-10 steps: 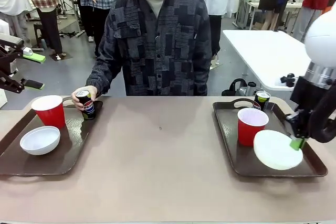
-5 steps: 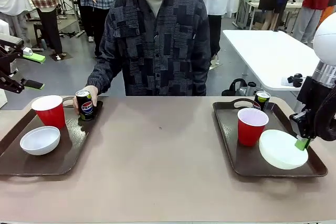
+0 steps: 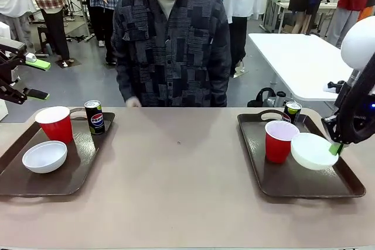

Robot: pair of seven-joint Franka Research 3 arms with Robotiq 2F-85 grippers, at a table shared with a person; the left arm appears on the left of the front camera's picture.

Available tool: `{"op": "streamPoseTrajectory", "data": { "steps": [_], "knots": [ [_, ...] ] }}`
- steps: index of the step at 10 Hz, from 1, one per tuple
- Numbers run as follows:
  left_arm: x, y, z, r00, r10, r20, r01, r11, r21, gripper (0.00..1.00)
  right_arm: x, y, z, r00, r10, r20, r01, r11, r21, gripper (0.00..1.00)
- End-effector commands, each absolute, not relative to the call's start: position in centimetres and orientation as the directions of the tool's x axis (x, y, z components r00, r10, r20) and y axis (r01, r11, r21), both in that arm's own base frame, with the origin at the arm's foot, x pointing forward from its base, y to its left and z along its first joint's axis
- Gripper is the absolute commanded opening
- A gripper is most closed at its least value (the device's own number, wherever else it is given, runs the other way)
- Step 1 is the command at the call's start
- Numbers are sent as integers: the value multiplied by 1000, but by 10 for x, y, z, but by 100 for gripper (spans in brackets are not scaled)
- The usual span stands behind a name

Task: Prepare tableware on both trays.
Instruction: Pick up a Picnic Bowl from the table and place it on a Handle tray.

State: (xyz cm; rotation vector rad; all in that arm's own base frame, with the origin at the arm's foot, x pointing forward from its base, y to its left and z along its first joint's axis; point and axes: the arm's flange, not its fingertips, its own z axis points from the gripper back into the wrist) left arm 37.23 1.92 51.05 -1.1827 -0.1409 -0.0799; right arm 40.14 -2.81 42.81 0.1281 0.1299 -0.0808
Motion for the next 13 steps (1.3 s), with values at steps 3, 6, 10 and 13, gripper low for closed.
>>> {"op": "streamPoseTrajectory", "data": {
  "steps": [3,6,10,13],
  "knots": [
    [372,20,511,988,10,153,138,374,-917,92,414,-33,410,968,-217,-128,226,972,66,3],
    [372,20,511,988,10,153,138,374,-917,92,413,-33,388,944,-316,-99,316,949,-15,3],
    [372,20,511,988,10,153,138,374,-917,92,406,-29,367,949,-294,-116,293,956,-31,3],
    [372,20,511,988,10,153,138,374,-917,92,405,-26,355,952,-269,-144,266,963,-35,3]
  ]
}}
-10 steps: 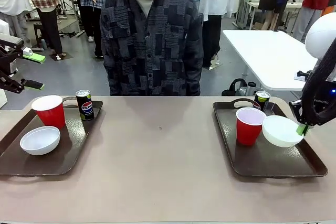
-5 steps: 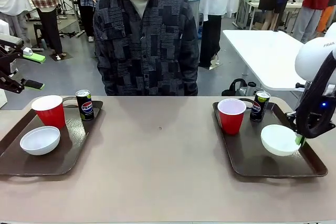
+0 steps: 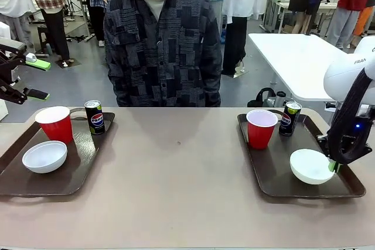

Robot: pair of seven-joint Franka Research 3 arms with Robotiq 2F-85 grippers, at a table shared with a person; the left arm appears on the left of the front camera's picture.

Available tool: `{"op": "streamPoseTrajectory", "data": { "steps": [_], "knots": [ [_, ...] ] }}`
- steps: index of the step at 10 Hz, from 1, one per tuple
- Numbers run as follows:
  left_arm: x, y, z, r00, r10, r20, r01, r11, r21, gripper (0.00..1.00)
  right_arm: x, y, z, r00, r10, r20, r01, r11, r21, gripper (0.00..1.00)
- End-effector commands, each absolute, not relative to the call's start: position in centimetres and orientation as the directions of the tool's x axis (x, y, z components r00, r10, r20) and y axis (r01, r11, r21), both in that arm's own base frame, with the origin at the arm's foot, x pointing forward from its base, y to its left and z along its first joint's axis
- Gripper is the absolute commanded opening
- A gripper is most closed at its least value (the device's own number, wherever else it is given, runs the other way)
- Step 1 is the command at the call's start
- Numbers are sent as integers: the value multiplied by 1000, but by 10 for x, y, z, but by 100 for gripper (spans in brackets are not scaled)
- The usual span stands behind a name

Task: Prepare tableware on both trays.
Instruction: Pick up a Picnic Bowl from the table and place it on a Handle tray.

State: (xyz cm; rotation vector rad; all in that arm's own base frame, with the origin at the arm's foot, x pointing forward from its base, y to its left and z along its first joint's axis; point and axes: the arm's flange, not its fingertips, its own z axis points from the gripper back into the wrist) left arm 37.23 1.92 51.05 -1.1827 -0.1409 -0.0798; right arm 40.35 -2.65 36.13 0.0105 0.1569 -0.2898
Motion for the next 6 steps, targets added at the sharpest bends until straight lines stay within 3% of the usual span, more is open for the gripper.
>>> {"op": "streamPoseTrajectory", "data": {
  "steps": [1,2,3,4,5,6],
  "knots": [
    [372,20,511,988,10,153,138,374,-917,92,403,-24,352,954,-248,-169,244,969,-43,3],
    [372,20,511,988,10,153,138,374,-917,92,401,-21,353,956,-228,-183,227,974,-30,45],
    [372,20,511,988,10,153,138,374,-917,92,398,-20,358,958,-217,-186,216,976,-23,23],
    [372,20,511,988,10,153,138,374,-917,92,391,-18,366,964,-190,-186,193,981,-3,65],
    [372,20,511,988,10,153,138,374,-917,92,379,-16,381,973,-137,-184,143,989,24,43],
    [372,20,511,988,10,153,138,374,-917,92,367,-15,396,981,-79,-177,87,995,38,85]
  ]
}}
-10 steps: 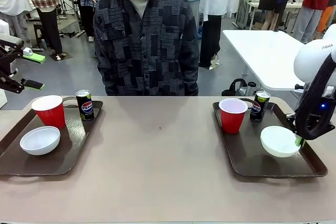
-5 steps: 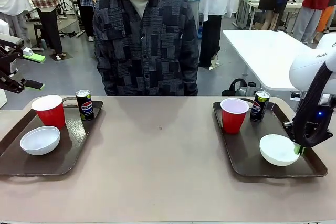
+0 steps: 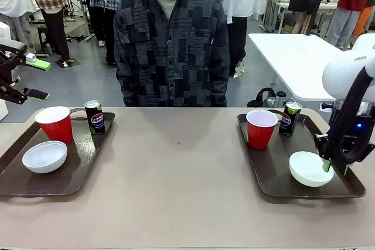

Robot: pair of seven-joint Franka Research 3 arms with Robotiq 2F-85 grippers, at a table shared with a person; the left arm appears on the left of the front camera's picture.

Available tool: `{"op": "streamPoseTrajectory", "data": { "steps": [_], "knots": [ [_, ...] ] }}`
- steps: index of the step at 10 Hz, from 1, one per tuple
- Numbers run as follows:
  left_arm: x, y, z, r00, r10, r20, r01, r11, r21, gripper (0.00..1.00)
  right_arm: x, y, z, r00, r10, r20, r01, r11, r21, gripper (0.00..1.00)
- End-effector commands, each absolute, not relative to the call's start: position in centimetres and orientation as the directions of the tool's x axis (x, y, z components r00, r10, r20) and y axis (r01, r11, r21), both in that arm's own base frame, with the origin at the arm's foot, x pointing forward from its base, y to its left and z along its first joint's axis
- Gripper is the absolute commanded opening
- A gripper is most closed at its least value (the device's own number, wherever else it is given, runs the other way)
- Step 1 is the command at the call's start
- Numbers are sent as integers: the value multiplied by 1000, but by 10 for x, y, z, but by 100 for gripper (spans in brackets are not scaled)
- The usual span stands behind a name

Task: Prepare tableware on both trays.
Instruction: Pick up a Picnic Bowl from the table and place it on a Handle tray.

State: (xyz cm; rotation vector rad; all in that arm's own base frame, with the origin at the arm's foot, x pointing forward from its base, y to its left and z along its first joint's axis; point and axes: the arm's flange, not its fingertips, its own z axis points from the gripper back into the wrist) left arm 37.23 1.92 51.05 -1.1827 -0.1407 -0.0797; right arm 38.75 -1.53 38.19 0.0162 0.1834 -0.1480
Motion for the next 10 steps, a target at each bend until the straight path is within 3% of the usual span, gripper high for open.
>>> {"op": "streamPoseTrajectory", "data": {
  "steps": [1,2,3,4,6,7,10],
  "knots": [
    [372,20,511,988,10,153,138,374,-917,92,358,-15,411,985,-27,-169,37,998,60,63],
    [372,20,511,988,10,153,138,374,-917,92,346,-13,425,985,51,-165,-37,996,85,100],
    [372,20,511,988,10,153,138,374,-917,92,331,-8,440,978,138,-157,-122,987,109,83],
    [372,20,511,988,10,153,138,374,-917,92,324,-6,450,978,158,-133,-144,983,111,100],
    [372,20,511,988,10,153,138,374,-917,92,307,-2,471,973,222,-66,-212,969,129,100],
    [372,20,511,988,10,153,138,374,-917,92,325,-3,463,980,154,-126,-145,987,76,100],
    [372,20,511,988,10,153,138,374,-917,92,325,-3,463,980,154,-126,-145,987,76,100]
  ]
}}
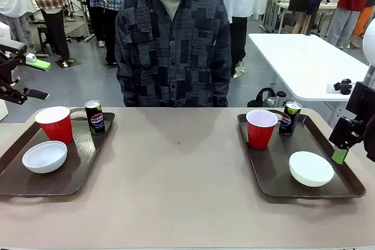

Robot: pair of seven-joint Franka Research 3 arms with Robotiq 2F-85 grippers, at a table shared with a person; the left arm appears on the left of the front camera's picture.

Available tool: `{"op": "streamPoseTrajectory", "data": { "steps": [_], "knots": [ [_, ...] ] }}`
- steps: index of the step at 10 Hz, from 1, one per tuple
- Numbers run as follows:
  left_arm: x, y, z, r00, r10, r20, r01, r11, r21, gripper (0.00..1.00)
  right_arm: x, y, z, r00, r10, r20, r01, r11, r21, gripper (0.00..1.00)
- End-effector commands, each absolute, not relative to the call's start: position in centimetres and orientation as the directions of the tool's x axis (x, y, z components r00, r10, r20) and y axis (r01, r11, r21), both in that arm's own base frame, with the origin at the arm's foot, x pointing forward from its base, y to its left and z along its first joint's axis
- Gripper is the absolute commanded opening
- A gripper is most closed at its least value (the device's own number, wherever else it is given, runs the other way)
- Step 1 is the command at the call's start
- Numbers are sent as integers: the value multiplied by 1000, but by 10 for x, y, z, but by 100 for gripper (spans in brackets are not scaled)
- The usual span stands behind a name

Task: Prepare tableware on both trays.
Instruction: Pick up a Picnic Bowl from the table and place it on a Handle tray.

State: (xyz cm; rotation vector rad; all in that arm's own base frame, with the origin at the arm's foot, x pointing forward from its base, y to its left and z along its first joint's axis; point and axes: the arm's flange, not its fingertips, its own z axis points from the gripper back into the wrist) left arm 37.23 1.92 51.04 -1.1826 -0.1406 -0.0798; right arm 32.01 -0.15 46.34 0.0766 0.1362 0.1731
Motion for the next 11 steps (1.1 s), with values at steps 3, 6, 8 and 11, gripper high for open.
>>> {"op": "streamPoseTrajectory", "data": {
  "steps": [3,6,8,11],
  "knots": [
    [372,20,511,988,10,153,138,374,-917,92,325,-3,463,980,154,-126,-145,987,76,100],
    [372,20,511,988,10,153,138,374,-917,92,325,-3,463,980,154,-126,-145,987,76,100],
    [372,20,511,988,10,153,138,374,-917,92,325,-3,463,980,154,-126,-145,987,76,100],
    [372,20,511,988,10,153,138,374,-917,92,325,-3,463,980,154,-126,-145,987,76,100]
  ]
}}
